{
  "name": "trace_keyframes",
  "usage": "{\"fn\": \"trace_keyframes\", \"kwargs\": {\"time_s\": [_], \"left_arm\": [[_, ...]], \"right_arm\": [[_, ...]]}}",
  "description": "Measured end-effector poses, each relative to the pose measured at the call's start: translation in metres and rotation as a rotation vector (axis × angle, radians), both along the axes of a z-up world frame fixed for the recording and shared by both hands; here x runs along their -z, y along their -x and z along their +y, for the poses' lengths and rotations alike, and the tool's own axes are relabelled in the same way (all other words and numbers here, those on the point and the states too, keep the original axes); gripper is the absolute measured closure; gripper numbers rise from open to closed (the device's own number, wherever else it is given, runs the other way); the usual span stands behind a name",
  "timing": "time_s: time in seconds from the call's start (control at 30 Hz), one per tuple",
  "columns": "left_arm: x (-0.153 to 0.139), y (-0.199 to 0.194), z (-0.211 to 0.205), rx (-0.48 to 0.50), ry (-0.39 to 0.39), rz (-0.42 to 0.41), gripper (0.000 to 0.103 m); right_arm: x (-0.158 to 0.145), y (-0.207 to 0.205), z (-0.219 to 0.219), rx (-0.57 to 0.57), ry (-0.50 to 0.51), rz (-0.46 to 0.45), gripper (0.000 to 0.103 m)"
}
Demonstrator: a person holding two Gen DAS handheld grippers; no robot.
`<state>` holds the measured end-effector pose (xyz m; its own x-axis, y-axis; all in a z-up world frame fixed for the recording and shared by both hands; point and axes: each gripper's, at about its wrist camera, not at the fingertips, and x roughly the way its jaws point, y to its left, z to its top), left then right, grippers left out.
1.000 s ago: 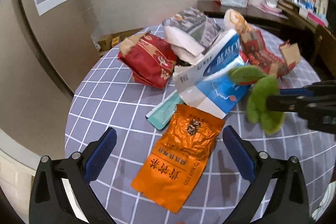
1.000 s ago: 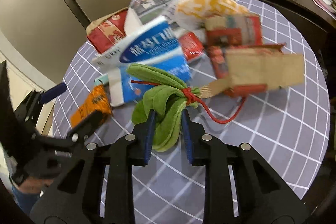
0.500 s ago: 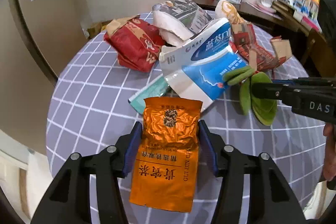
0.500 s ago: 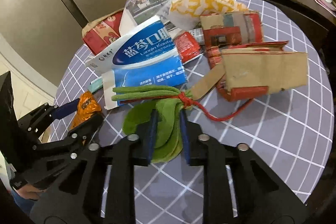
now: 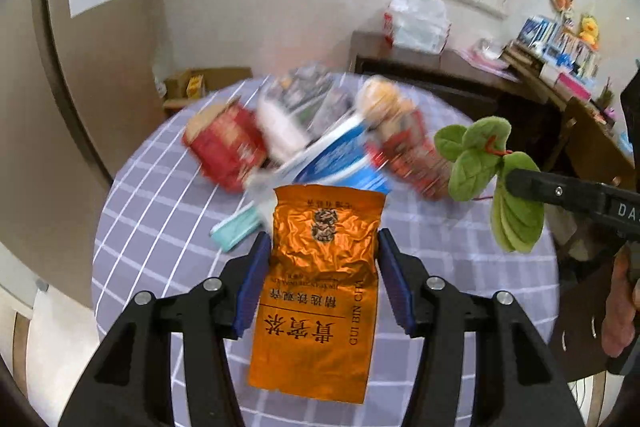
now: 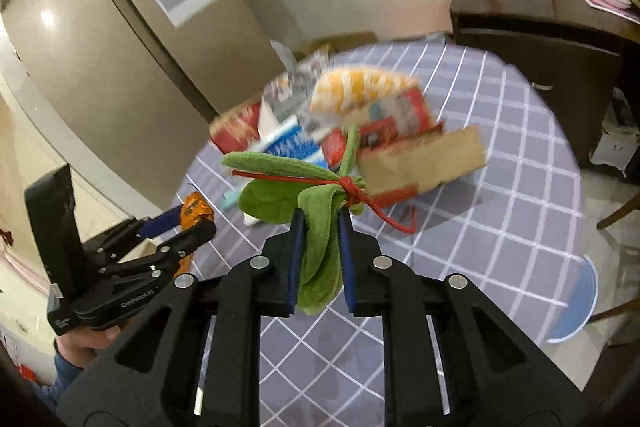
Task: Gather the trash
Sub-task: 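Carry both items over the blue bin and open both grippers to drop them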
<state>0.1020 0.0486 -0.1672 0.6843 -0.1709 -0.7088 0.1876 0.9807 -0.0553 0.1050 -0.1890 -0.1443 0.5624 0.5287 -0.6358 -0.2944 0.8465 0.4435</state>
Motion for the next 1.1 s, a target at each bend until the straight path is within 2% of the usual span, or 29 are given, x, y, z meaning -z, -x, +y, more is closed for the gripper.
{"fn": "trace_keyframes", "kwargs": {"time_s": [0.2, 0.3, 0.4, 0.5, 0.6, 0.73, 0.9, 1.0, 1.03, 1.07, 1.1], "left_arm": [[-0.037, 0.002, -0.048, 0.048, 0.038, -0.076, 0.05], [-0.054, 0.0, -0.093, 0.123, 0.051, -0.112, 0.05], [-0.06, -0.002, -0.137, 0.203, 0.059, -0.119, 0.05], [-0.056, -0.007, -0.196, 0.302, 0.059, -0.11, 0.05], [-0.035, -0.02, -0.26, 0.402, 0.064, -0.041, 0.05], [0.015, -0.043, -0.344, 0.497, 0.004, 0.072, 0.05], [0.078, -0.062, -0.41, 0.555, -0.095, 0.195, 0.05], [0.111, -0.076, -0.443, 0.581, -0.118, 0.27, 0.049], [0.118, -0.078, -0.45, 0.596, -0.123, 0.287, 0.045], [0.127, -0.081, -0.459, 0.607, -0.139, 0.301, 0.039], [0.13, -0.082, -0.46, 0.607, -0.151, 0.299, 0.025]], "right_arm": [[-0.036, 0.019, -0.062, 0.078, -0.089, -0.095, 0.086], [-0.051, 0.029, -0.105, 0.164, -0.106, -0.142, 0.086], [-0.048, 0.032, -0.149, 0.273, -0.092, -0.148, 0.086], [-0.023, 0.029, -0.21, 0.423, -0.065, -0.079, 0.086], [0.016, 0.026, -0.26, 0.53, -0.065, 0.017, 0.086], [0.066, 0.023, -0.307, 0.621, -0.076, 0.133, 0.086], [0.116, 0.012, -0.345, 0.674, -0.108, 0.242, 0.086], [0.144, 0.005, -0.362, 0.693, -0.131, 0.299, 0.083], [0.154, 0.001, -0.368, 0.698, -0.138, 0.323, 0.083], [0.162, 0.004, -0.373, 0.704, -0.146, 0.338, 0.067], [0.167, 0.006, -0.375, 0.714, -0.152, 0.35, 0.049]]}}
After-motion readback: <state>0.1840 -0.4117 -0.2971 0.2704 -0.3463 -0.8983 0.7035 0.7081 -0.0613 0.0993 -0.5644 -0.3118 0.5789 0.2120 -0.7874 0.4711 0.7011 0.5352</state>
